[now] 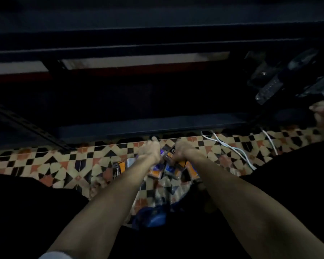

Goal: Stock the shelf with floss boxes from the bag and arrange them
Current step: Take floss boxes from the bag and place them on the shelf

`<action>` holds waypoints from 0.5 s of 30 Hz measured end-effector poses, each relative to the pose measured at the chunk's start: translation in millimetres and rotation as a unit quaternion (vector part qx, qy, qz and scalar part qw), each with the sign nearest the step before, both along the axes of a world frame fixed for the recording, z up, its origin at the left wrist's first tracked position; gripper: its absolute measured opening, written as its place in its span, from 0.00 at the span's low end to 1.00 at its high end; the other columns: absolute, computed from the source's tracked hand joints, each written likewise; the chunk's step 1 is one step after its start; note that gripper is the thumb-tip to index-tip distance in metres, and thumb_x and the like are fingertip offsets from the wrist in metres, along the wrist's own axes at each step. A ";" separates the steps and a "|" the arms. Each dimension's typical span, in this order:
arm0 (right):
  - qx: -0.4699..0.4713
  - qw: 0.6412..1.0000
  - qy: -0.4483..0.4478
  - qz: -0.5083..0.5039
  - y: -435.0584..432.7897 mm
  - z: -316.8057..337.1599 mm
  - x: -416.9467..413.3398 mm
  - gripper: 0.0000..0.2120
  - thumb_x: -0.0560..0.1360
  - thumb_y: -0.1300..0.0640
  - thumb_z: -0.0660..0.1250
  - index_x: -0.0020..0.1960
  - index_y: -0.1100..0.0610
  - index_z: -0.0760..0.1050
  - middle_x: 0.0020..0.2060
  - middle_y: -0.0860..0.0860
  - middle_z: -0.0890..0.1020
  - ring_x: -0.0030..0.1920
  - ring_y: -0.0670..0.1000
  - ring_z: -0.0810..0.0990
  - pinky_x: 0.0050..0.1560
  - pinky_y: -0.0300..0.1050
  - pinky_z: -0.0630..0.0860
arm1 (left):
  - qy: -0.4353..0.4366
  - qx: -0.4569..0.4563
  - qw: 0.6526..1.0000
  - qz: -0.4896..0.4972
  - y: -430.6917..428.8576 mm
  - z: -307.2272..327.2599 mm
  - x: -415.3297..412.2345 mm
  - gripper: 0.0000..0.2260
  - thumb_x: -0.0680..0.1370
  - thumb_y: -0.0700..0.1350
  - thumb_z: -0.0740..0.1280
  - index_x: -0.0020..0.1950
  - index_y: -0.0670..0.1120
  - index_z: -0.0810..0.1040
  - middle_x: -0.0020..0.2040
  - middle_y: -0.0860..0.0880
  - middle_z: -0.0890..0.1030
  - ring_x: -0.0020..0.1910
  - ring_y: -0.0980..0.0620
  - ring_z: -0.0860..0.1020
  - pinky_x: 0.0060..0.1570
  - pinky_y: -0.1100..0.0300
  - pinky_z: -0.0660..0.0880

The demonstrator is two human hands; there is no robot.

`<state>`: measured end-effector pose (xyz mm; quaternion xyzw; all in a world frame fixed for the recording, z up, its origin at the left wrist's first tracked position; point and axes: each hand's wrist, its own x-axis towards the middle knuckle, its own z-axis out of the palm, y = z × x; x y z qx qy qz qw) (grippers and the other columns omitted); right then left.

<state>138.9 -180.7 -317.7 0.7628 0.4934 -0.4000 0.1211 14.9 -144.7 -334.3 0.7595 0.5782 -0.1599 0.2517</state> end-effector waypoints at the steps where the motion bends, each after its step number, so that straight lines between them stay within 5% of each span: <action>1: -0.005 1.000 0.005 -0.008 -1.9 -12.7 -2.5 0.26 0.64 0.49 0.80 0.55 0.57 0.73 0.57 0.55 0.81 0.52 0.56 0.79 0.51 0.48 0.78 | 0.013 -0.004 1.000 0.005 -1.6 -15.7 -3.3 0.29 0.72 0.52 0.76 0.65 0.42 0.67 0.61 0.43 0.76 0.59 0.41 0.75 0.52 0.51 0.75; 5: 0.000 0.999 0.044 0.011 -2.6 -27.1 -7.1 0.32 0.67 0.51 0.79 0.65 0.58 0.70 0.59 0.56 0.79 0.60 0.57 0.77 0.59 0.50 0.76 | 0.057 -0.016 0.998 -0.011 1.9 -36.0 -14.6 0.38 0.67 0.49 0.79 0.70 0.44 0.62 0.63 0.43 0.74 0.62 0.41 0.73 0.55 0.50 0.76; 7: -0.016 0.998 0.056 0.018 7.1 -18.2 -6.5 0.26 0.69 0.54 0.78 0.63 0.57 0.72 0.59 0.55 0.79 0.57 0.56 0.78 0.56 0.51 0.77 | 0.110 -0.048 0.992 -0.044 10.4 -27.4 -15.8 0.42 0.66 0.47 0.81 0.74 0.44 0.62 0.64 0.44 0.74 0.63 0.43 0.73 0.58 0.51 0.75; 10: -0.067 0.994 0.026 0.077 39.0 15.2 -4.4 0.11 0.71 0.52 0.75 0.45 0.57 0.76 0.52 0.54 0.82 0.48 0.55 0.80 0.46 0.47 0.76 | 0.190 -0.095 0.974 -0.080 33.8 3.5 -13.9 0.28 0.69 0.49 0.78 0.66 0.45 0.75 0.58 0.46 0.79 0.56 0.46 0.77 0.57 0.51 0.76; 15: -0.150 0.973 0.014 0.172 108.1 134.4 -32.6 0.27 0.69 0.44 0.76 0.61 0.59 0.78 0.58 0.57 0.82 0.54 0.57 0.81 0.51 0.56 0.81 | 0.209 -0.162 0.947 -0.181 82.9 112.0 -16.8 0.23 0.71 0.53 0.76 0.62 0.45 0.78 0.59 0.46 0.80 0.56 0.44 0.79 0.58 0.51 0.76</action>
